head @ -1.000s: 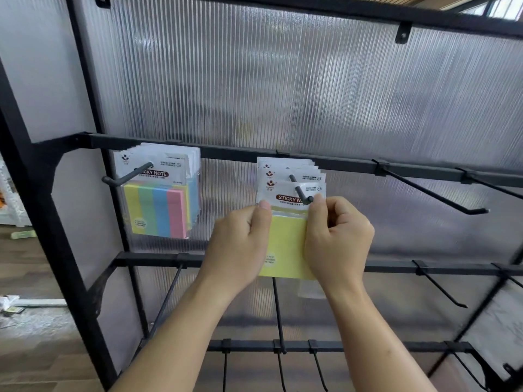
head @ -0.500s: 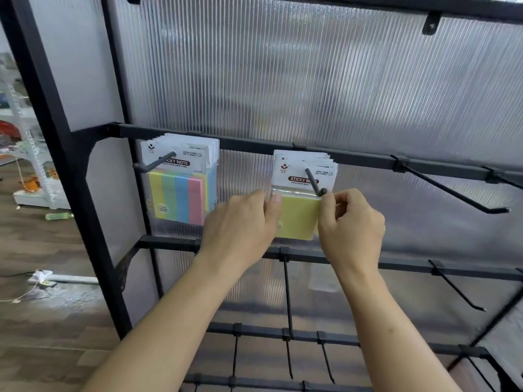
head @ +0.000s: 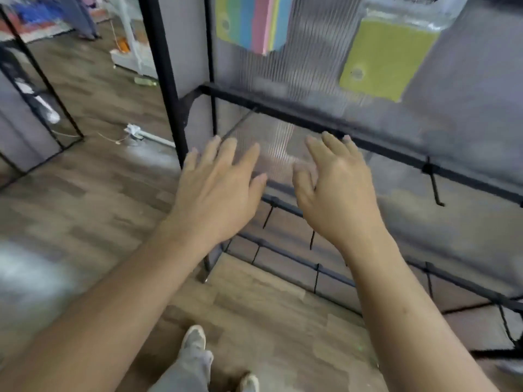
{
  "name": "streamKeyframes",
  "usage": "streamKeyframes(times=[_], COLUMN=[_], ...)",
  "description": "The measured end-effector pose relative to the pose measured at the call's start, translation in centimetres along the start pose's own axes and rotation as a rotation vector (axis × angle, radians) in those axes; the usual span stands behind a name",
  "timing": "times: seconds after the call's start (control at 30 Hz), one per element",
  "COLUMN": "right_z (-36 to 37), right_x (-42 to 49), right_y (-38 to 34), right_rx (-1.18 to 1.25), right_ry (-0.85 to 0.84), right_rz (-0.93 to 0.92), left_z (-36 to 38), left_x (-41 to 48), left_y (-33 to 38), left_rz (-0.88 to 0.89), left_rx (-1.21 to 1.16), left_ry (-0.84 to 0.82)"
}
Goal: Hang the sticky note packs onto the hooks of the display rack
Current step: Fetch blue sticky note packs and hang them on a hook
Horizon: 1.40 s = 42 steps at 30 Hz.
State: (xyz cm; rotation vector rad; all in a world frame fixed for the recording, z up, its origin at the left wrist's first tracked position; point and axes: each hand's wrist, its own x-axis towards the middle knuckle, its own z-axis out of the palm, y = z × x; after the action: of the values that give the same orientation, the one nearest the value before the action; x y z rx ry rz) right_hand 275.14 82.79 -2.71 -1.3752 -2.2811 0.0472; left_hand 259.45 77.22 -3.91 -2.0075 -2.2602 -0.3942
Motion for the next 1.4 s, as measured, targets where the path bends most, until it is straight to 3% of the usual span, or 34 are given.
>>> streamKeyframes(times=[0.27,0.5,0.7,1.0,1.4], right_z=[7.8,15.1,19.8,25.7,35.5], right_x=[-0.5,0.8,2.1,4.9,17.7], right_y=[-9.9,-24.5,-37.3,-50.3,-69.1], right_rx=[-0.021,-0.045,0.003,0.02,0.131], right_ry=[-0.506,-0.78,-0.794,-0.884,-0.887], right_rz=[-0.337,-0.583,-0.729,-0.803,-0.894], left_z=[2.0,1.8,-0.3,-2.4,-4.4], left_x=[-8.5,-15.7,-19.6,-21.1,-14.0], left_y=[-9.0,-21.1,-31.1,-43.8,-66.0], left_rz=[-0.366,-0.769,-0.957,-1.174,-1.267], left_rx=[0.049,0.043,0.07,-0.021,0.062], left_ry=[-0.132,-0.153,-0.13,-0.091,-0.093])
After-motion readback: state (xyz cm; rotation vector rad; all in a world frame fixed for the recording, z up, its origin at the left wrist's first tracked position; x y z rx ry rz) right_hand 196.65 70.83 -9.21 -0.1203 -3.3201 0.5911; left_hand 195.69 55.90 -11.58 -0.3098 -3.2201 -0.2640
